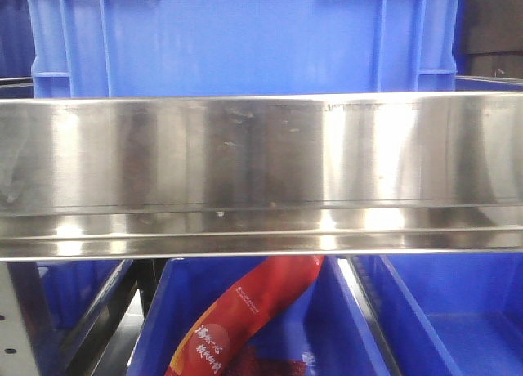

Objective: Grab block from conveyor and place in blue bin

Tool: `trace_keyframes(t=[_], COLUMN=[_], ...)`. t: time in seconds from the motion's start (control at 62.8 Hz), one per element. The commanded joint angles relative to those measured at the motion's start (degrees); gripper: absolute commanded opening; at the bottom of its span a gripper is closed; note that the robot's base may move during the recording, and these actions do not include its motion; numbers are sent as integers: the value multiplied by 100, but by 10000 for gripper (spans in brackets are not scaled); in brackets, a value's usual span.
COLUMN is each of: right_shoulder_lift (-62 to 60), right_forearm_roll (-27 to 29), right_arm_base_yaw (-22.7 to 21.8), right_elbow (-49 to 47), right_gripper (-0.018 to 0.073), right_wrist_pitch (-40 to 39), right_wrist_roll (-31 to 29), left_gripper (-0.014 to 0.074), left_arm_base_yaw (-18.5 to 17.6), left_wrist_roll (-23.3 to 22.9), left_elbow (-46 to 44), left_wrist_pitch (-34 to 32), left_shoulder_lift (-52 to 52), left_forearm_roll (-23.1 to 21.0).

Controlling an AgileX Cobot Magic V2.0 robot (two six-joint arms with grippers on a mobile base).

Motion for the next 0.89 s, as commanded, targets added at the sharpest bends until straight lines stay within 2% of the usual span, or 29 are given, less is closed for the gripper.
trace_keyframes(t=[0.0, 0.143, 0.239, 0.462, 0.558, 0.685, 0.876], right_shoulder_lift=[-631, -1603, -2082, -2835, -2937, -2948, -2948], right_forearm_roll=[27, 27, 27, 27, 27, 27, 27], right_arm_base_yaw=[-65, -213, -284, -331, -331, -331, -331], right_elbow=[496, 1197, 1544, 1838, 1838, 1838, 1838], right_gripper=[-160, -160, -160, -162, -162, -162, -162], right_wrist_pitch=[-214, -214, -214, -62, 17, 71, 119], right_wrist_roll=[-47, -47, -47, -47, -47, -47, -47], left_gripper=[-111, -111, -111, -111, -111, -111, -111], left_arm_base_yaw=[217, 842, 1231, 2159, 2603, 3075, 3521], left_wrist_roll=[-25, -25, -25, -25, -25, -25, -25], left_elbow=[488, 1240, 1589, 2042, 2102, 2102, 2102], left_wrist_pitch=[-146, 52, 570, 1508, 1535, 1535, 1535], left_shoulder_lift=[-593, -1586, -2159, -3507, -4024, -4478, -4817], left_forearm_roll=[54, 193, 498, 797, 1005, 1006, 1006])
